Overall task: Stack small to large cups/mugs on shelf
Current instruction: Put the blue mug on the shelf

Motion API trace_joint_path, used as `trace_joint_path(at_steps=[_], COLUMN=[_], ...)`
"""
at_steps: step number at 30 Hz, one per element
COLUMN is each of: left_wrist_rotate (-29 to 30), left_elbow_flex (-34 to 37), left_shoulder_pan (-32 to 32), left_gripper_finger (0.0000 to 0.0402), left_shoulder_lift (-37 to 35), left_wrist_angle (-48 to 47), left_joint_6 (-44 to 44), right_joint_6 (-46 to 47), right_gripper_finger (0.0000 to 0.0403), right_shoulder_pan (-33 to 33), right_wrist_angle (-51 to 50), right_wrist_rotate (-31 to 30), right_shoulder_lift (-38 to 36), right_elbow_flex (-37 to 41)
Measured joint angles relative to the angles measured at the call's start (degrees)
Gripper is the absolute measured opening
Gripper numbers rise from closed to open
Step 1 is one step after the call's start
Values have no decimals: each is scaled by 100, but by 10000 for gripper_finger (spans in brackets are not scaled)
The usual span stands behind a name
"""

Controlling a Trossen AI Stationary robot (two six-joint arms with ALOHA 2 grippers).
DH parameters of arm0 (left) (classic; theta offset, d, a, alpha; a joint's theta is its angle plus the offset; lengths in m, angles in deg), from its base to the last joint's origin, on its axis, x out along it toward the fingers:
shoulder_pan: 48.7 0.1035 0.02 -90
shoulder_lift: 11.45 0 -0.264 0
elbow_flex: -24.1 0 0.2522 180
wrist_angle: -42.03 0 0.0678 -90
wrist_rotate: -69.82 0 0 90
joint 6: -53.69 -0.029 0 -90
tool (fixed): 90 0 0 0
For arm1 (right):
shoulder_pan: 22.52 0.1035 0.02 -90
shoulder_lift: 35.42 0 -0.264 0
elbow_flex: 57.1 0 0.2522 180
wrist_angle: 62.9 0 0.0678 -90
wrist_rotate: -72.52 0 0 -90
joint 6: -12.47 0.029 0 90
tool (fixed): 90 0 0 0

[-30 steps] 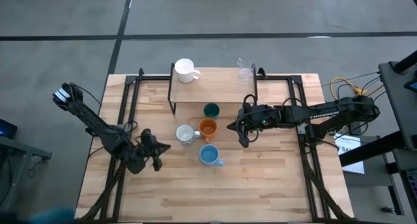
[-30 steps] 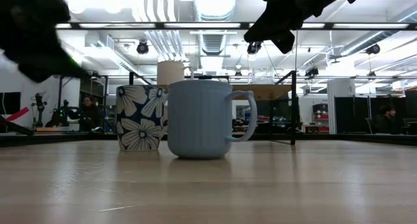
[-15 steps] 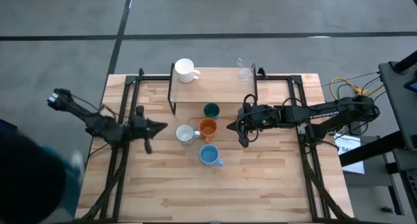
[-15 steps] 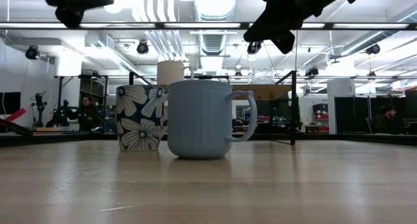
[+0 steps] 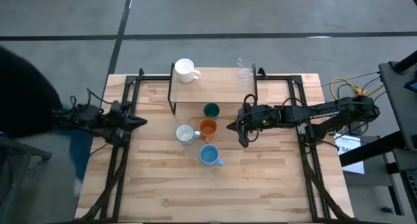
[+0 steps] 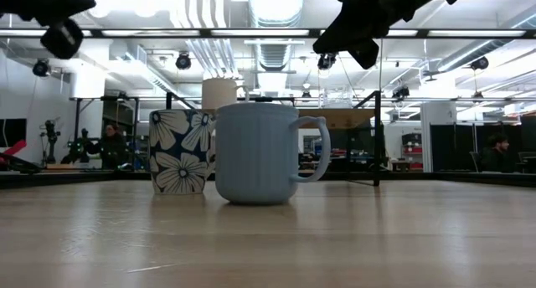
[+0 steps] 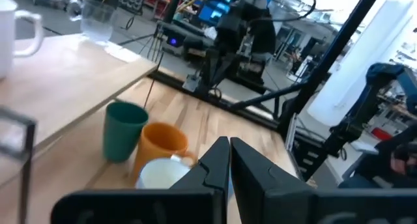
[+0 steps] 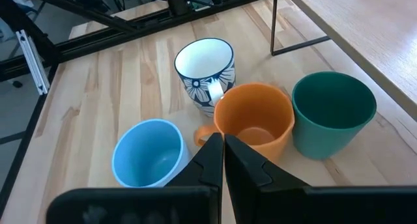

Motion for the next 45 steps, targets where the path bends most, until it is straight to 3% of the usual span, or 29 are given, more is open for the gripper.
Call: trace_joint_path(at_steps=[6, 16, 22, 29, 38, 45], left_wrist_rotate=[14, -9, -305, -442, -483, -505], left_elbow_flex=[22, 73, 577, 1103, 1058, 1039], left_shoulder_pan=[-2, -4, -4, -4, -4, -4], left_gripper_finger=[0, 0, 0, 0, 0, 0], left_shoulder_lift=[-248, -221, -239, -235, -253, -253], left_wrist_angle=[-1013, -897, 115, 313, 562, 538], left_joint_6=[262, 404, 404, 861, 853, 853], right_joint_6=[-1, -44, -64, -40, 195, -47], right_gripper_finger=[9, 9, 9, 9, 15, 49], right_shoulder_pan=[0, -47, -66, -52, 199, 538], right_wrist_angle=[-6, -10, -10, -10, -29, -25], right_wrist_rotate=[-1, -1, 0, 154, 729, 915], right_shoulder_lift=[0, 0, 0, 0, 422, 1081], right_elbow_flex=[1, 1, 1, 1, -25, -572])
